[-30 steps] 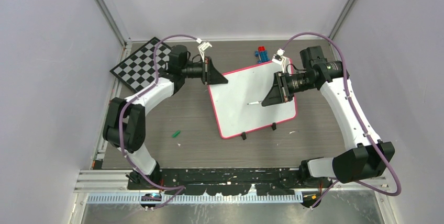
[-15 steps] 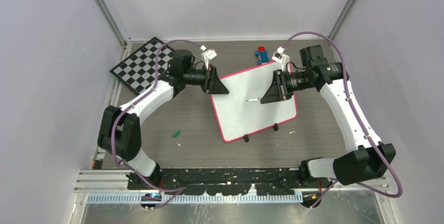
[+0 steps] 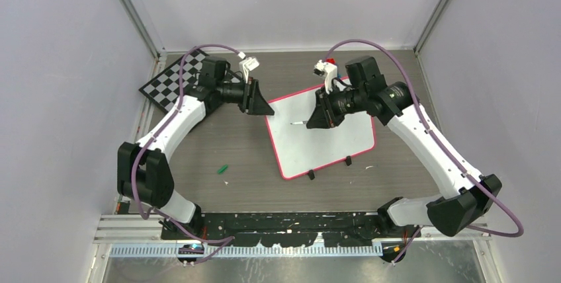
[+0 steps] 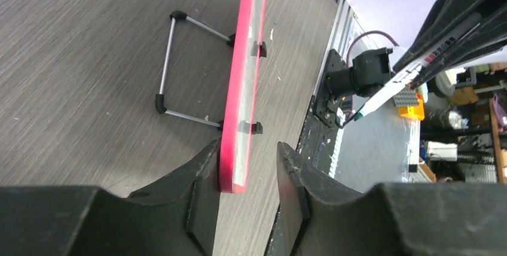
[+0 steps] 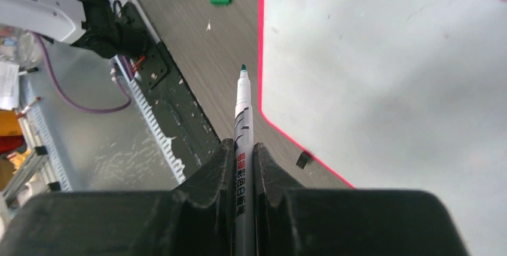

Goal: Write a sentence on the whiteboard
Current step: Hold the whiteboard at the center of the board, then write a sentence on the whiteboard.

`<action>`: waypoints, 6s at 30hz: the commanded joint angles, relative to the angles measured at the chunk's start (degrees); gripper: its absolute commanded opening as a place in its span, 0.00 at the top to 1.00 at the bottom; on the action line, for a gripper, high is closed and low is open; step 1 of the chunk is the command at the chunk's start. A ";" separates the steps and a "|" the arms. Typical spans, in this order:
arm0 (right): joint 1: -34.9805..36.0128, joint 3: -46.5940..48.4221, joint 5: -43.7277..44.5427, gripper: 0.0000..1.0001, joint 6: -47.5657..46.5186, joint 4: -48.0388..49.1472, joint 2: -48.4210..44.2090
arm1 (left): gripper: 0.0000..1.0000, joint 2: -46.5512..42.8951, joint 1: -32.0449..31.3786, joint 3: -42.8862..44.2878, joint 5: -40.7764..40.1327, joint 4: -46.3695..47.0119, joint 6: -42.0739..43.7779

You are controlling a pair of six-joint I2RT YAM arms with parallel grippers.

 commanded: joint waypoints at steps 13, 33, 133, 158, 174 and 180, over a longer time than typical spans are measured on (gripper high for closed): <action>5.91 5.36 8.06 1.00 5.70 10.29 4.95 | 0.88 -1.02 1.62 1.93 5.35 0.90 0.09; 9.68 9.12 14.89 1.00 5.44 10.38 8.76 | 1.00 -1.49 1.90 0.81 4.47 0.73 0.96; 10.10 -2.72 15.07 1.00 5.49 11.48 8.08 | 1.00 -0.52 1.28 -0.43 3.39 6.83 -2.46; 9.25 3.30 22.78 1.00 5.76 11.07 7.83 | 1.00 -0.65 1.29 -0.79 3.91 7.01 -2.22; 10.08 0.76 18.94 1.00 6.29 11.18 9.04 | 1.00 -0.56 1.28 -0.88 3.83 7.03 -1.93; 11.18 0.23 18.49 1.00 6.09 11.18 9.73 | 1.00 -0.58 1.28 -0.98 3.87 6.97 -1.93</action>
